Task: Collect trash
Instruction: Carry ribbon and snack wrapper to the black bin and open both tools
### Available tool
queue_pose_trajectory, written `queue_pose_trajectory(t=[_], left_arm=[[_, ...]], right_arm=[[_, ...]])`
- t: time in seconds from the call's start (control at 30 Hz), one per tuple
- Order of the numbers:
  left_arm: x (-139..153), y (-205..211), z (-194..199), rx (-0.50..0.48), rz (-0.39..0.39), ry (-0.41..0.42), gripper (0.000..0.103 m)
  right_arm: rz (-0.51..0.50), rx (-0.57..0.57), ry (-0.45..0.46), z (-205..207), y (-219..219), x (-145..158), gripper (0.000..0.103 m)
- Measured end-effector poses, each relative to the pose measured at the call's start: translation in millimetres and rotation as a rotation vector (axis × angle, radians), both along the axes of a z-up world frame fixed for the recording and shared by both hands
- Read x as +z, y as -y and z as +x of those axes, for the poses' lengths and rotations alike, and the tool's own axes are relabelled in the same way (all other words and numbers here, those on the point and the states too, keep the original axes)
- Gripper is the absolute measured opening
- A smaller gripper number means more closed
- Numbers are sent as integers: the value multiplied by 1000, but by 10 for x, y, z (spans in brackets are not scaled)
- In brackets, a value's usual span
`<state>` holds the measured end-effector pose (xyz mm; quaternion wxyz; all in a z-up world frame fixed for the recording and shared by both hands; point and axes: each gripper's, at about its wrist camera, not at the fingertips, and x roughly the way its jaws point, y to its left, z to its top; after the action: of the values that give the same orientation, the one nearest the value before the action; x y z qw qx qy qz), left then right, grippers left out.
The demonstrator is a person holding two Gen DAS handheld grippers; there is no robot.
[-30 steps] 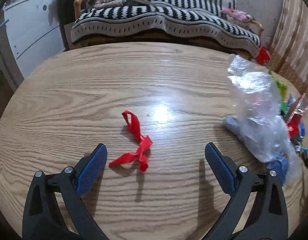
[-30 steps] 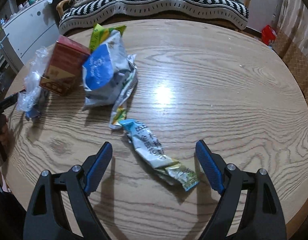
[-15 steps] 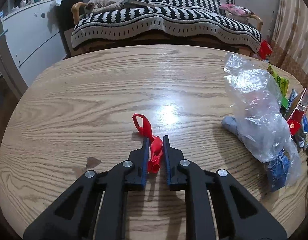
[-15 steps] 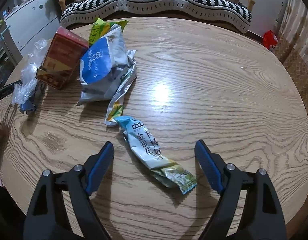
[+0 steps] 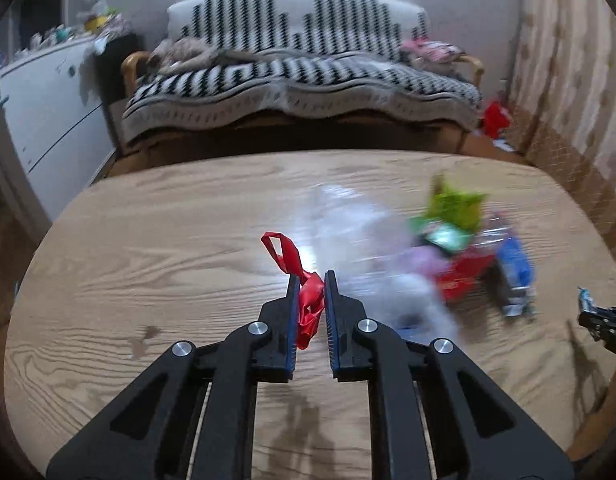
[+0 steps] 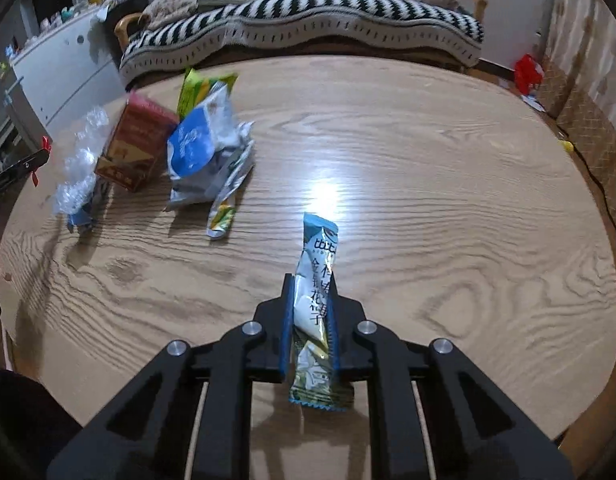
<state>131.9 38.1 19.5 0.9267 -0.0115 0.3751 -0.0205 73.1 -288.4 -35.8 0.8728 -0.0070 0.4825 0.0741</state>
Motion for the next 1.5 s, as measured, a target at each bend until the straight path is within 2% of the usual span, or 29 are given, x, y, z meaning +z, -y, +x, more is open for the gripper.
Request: queue_pose_trajectory(t=[0.23, 0.53, 0.77, 0.97, 1.2, 1.37, 1.5], left_arm=[[200, 987, -211, -178, -9, 48, 11], [138, 2757, -536, -498, -19, 44, 11], [-29, 3974, -1015, -757, -11, 29, 11], [-219, 4876, -1454, -954, -27, 7, 11], [-531, 5698, -1789, -1109, -21, -42, 11], [-731, 6050, -1853, -1143, -24, -80, 11], [-860, 6181, -1853, -1147, -25, -101, 11]], right_arm=[[32, -132, 56, -413, 765, 253, 14], [68, -384, 116, -1132, 2153, 416, 14], [92, -600, 114, -1821, 3238, 282, 14], [138, -781, -1, -2238, 4043, -96, 14], [223, -868, -83, -2391, 4438, -436, 14], [244, -884, -97, -2401, 4505, -490, 15], [254, -907, -110, -2416, 4566, -528, 15]])
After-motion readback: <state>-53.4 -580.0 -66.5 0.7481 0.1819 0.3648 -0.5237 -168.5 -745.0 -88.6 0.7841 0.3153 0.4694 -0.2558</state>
